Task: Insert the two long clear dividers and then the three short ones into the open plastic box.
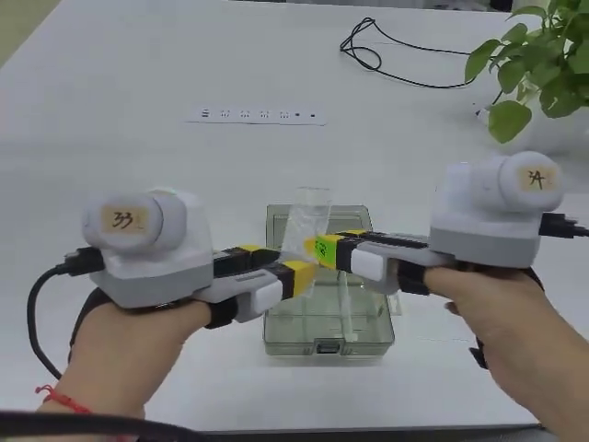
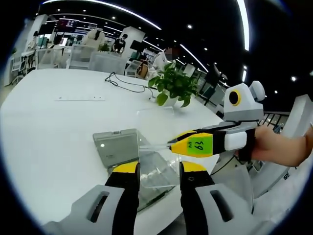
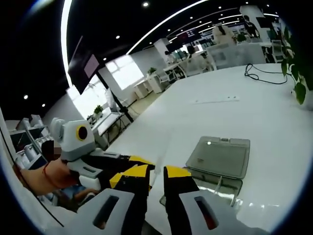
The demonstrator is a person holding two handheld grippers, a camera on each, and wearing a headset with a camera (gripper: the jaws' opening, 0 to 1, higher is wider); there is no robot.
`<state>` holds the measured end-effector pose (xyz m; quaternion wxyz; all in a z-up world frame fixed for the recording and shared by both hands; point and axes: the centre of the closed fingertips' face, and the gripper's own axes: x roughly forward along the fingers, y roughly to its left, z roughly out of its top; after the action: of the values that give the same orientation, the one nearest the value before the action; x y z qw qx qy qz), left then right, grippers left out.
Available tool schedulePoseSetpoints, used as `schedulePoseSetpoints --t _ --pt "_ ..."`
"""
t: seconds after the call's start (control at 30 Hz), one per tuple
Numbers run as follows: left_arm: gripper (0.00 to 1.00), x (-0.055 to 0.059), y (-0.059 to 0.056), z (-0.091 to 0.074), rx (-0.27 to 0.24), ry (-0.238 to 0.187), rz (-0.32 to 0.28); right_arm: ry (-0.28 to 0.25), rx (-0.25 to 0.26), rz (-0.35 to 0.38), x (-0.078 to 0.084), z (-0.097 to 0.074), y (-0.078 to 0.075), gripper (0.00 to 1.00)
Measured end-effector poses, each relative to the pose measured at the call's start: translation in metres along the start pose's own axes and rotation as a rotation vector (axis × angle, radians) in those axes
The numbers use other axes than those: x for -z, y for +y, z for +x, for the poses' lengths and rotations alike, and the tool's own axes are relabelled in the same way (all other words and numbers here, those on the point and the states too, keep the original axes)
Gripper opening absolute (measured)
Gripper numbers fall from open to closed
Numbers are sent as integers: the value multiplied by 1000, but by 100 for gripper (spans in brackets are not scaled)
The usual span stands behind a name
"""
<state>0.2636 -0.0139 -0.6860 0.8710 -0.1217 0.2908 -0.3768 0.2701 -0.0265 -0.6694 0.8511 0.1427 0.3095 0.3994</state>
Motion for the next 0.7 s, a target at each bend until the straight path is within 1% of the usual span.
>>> schedulePoseSetpoints --t 0.03,0.07,0.17,0.23,0.27,0.3,0.4,0.43,0.5,0.53,0.63,0.7 --pt "30 0 0 0 0 0 1 6 3 9 1 0 0 8" --pt "30 0 1 0 1 3 6 6 6 16 1 0 0 8" --pt "30 0 1 0 3 0 11 -5 34 54 0 0 0 7" --pt "31 1 1 0 4 7 14 -4 29 52 1 1 4 6" --pt "30 1 1 0 6 8 15 -3 40 45 1 1 4 6" --pt "31 2 0 0 8 8 22 -2 40 47 0 1 4 6" --pt "33 2 -1 0 18 6 16 -2 46 49 -1 1 4 6" --pt "33 3 -2 0 20 8 25 -2 45 49 -2 1 4 6" --pt "35 3 -4 0 26 7 28 0 47 47 -3 1 1 6" --pt "36 3 -5 0 31 6 34 1 48 47 -3 1 2 6" --pt "38 3 -5 -1 39 6 81 -1 53 52 -6 -1 3 6" --pt "43 5 -4 -3 47 6 89 -5 56 61 -11 -2 0 6"
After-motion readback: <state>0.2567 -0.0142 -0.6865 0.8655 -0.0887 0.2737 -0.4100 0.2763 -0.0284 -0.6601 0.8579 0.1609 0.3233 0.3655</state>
